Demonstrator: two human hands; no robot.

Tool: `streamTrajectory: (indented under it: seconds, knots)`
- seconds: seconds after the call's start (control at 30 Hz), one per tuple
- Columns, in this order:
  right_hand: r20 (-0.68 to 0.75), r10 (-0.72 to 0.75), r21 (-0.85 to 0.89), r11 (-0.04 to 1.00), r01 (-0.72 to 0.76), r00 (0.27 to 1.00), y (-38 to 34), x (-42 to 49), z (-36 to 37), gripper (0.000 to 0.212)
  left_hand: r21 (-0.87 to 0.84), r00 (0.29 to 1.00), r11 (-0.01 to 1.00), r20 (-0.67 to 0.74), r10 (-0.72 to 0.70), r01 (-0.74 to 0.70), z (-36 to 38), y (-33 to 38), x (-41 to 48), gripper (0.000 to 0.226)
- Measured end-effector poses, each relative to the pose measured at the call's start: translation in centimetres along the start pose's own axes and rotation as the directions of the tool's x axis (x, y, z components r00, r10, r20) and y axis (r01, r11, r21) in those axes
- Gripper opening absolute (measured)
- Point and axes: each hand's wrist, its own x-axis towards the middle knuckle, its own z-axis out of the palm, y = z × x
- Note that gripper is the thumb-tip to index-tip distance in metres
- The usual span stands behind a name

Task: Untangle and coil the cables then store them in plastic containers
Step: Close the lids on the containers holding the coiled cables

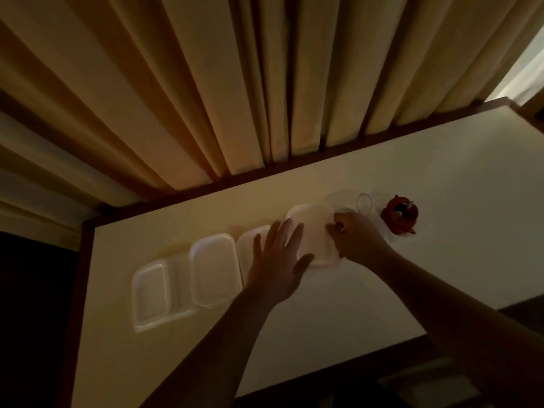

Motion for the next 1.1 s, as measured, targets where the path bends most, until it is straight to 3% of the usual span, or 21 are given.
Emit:
streamTrajectory:
  seconds: [0.1,0.2,0.27,0.37,0.5,0.6,0.7,0.93,1.03,1.1]
  knots:
    - [0.051,-0.176,-0.336,0.924,0.183,0.983,1.3,1.5,-0.3,0.034,0.172,0.991,0.985,0.125,-0.057,0.035,1.0,0.7,1.6,0.075]
    - [0.15,-0.317,-0.457,0.818,0.35,0.936,1.5,1.2,-0.7,0.06,0.249,0.987,0.964,0.103,-0.121,0.092,1.3,1.6,1.6,0.076]
    - [0.25,-0.386,-0.559,0.692,0.457,0.888,1.6,1.1,-1.3,0.068,0.263,0.983,0.956,0.094,-0.161,0.132,1.3,2.1,1.6,0.077]
    - [0.398,-0.432,-0.611,0.533,0.585,0.809,2.2,1.3,-1.9,0.075,0.312,0.983,0.942,0.098,-0.158,0.12,1.4,2.4,1.6,0.08]
    - [0.473,-0.441,-0.61,0.46,0.645,0.763,2.9,2.2,-1.5,0.085,0.362,0.981,0.927,0.116,-0.155,0.104,1.1,2.7,1.7,0.082]
    - [0.471,-0.467,-0.603,0.449,0.659,0.749,3.2,2.3,-1.2,0.096,0.383,0.973,0.918,0.152,-0.172,0.102,1.3,2.7,1.8,0.082]
    - [0.453,-0.501,-0.625,0.411,0.664,0.737,3.6,2.0,-0.6,0.095,0.417,0.964,0.903,0.181,-0.196,0.105,1.5,3.1,1.9,0.082]
    - [0.416,-0.451,-0.579,0.538,0.612,0.79,3.3,1.3,-0.1,0.092,0.425,0.951,0.9,0.225,-0.211,0.099,0.6,4.6,2.5,0.08]
    - [0.389,-0.428,-0.572,0.582,0.578,0.816,2.7,0.9,-0.6,0.095,0.19,0.957,0.955,0.136,-0.255,0.227,-0.1,4.1,1.6,0.076]
    - [0.359,-0.452,-0.546,0.608,0.577,0.817,2.2,0.6,-0.3,0.094,-0.053,0.925,0.928,-0.075,-0.372,0.369,-0.6,2.7,0.3,0.066]
